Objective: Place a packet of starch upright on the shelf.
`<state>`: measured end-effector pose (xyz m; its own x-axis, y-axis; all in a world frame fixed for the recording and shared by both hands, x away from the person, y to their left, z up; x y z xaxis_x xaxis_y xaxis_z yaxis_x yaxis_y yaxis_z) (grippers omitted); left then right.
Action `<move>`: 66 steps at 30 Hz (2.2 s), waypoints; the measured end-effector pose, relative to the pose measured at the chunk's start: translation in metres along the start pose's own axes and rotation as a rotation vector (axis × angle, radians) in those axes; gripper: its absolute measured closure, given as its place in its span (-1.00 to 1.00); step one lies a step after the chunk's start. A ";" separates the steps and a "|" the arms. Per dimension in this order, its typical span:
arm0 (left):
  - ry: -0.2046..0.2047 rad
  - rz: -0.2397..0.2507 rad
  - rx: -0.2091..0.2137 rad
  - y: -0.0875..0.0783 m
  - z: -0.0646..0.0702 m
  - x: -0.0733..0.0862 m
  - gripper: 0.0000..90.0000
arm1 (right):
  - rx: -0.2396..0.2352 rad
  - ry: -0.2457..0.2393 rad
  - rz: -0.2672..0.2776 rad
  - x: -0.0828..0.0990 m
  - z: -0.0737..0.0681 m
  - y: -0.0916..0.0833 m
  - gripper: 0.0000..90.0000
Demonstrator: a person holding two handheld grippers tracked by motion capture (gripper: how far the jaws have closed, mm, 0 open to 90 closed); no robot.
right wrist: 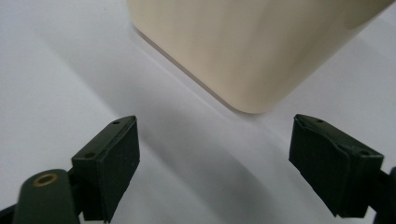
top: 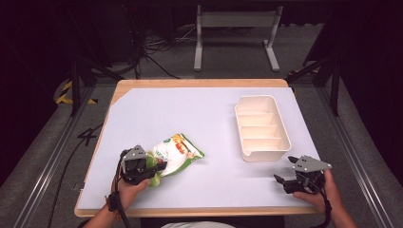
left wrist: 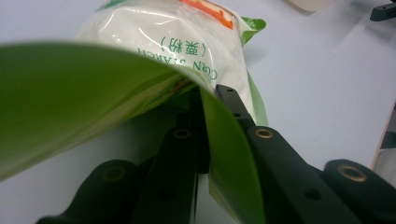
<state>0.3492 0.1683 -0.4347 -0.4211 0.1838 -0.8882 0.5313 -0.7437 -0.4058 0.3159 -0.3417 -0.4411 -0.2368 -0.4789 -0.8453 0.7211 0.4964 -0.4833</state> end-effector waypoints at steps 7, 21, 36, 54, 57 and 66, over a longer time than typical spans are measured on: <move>0.038 0.017 0.007 -0.002 -0.001 -0.014 0.92 | -0.001 0.001 0.000 0.000 0.000 0.000 -0.65; 0.271 -0.011 -0.022 -0.002 0.008 -0.067 0.96 | -0.001 0.004 -0.009 0.001 0.001 0.001 -0.65; 0.466 -0.064 0.017 0.012 0.031 -0.110 0.98 | -0.008 0.000 -0.012 0.001 0.000 0.001 -0.65; 0.574 -0.059 0.026 0.025 0.043 -0.146 0.99 | -0.004 0.003 -0.007 0.001 0.000 0.001 -0.65; 0.593 -0.038 0.046 0.030 0.043 -0.153 0.99 | 0.002 0.001 -0.004 0.000 0.001 0.000 -0.65; 0.638 -0.038 0.094 0.053 0.047 -0.174 0.99 | 0.006 -0.005 -0.009 0.000 0.001 0.000 -0.65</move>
<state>0.4163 0.0668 -0.2921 0.0968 0.5353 -0.8391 0.4455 -0.7772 -0.4444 0.3164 -0.3424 -0.4412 -0.2400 -0.4865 -0.8401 0.7229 0.4880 -0.4891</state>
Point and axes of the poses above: each handheld gripper's, and its own axes: y roughly forward along the jaws, x roughly out of its underside, z roughly to its right, the point moved 1 cm from there along y, roughly forward along the jaws, and after that the axes turned 12 degrees about z, right-handed, at the moved point
